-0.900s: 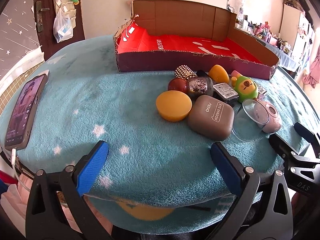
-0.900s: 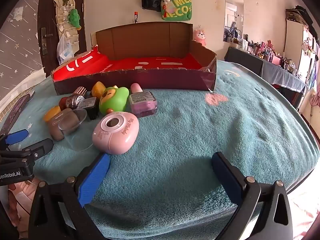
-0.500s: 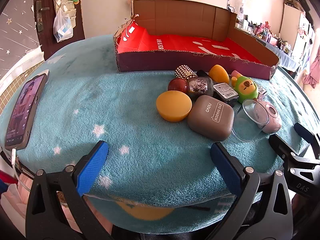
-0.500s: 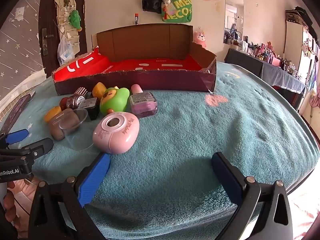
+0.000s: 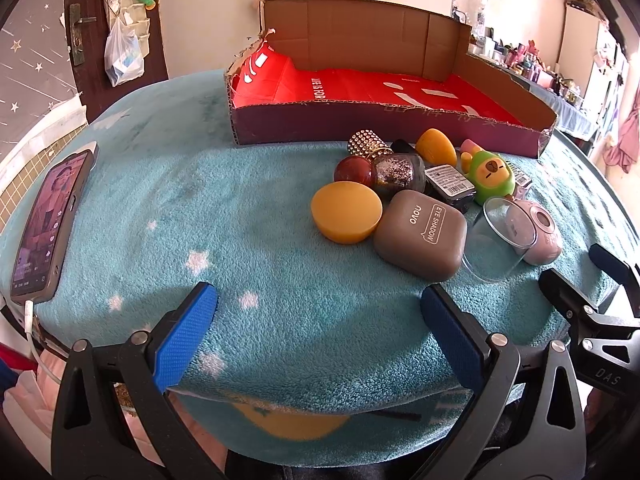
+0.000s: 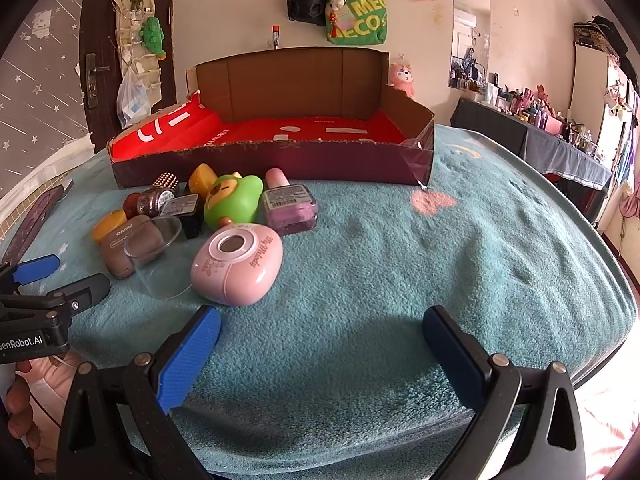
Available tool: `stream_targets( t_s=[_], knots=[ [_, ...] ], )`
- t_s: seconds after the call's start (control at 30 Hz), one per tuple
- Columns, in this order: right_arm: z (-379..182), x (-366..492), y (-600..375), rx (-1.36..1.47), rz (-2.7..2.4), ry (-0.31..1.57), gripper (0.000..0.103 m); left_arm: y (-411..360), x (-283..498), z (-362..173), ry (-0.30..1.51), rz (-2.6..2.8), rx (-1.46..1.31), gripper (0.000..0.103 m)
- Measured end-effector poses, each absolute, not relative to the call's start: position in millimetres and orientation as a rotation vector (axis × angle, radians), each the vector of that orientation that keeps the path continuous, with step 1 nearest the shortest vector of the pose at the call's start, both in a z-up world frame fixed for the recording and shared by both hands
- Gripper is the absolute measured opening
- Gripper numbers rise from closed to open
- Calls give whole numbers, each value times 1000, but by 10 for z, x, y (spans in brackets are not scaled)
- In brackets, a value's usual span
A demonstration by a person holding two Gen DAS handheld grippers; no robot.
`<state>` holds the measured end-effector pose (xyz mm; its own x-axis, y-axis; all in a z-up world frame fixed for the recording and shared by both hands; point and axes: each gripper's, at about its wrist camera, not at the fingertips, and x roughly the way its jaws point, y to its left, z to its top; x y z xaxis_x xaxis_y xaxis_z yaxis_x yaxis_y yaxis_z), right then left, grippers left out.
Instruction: Organize rigid objects
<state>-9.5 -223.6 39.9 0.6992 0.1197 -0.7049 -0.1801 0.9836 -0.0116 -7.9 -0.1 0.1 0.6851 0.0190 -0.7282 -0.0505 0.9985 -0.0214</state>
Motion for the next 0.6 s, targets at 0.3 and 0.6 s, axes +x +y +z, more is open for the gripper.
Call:
stream_targets(
  t_s=[0.3, 0.6],
  knots=[
    [400, -100, -2237, -77, 169, 778, 103, -1, -81, 1, 815, 40, -38, 103],
    [413, -108, -2208, -101, 169, 775, 103, -1, -74, 9, 808, 34, -29, 103]
  ],
)
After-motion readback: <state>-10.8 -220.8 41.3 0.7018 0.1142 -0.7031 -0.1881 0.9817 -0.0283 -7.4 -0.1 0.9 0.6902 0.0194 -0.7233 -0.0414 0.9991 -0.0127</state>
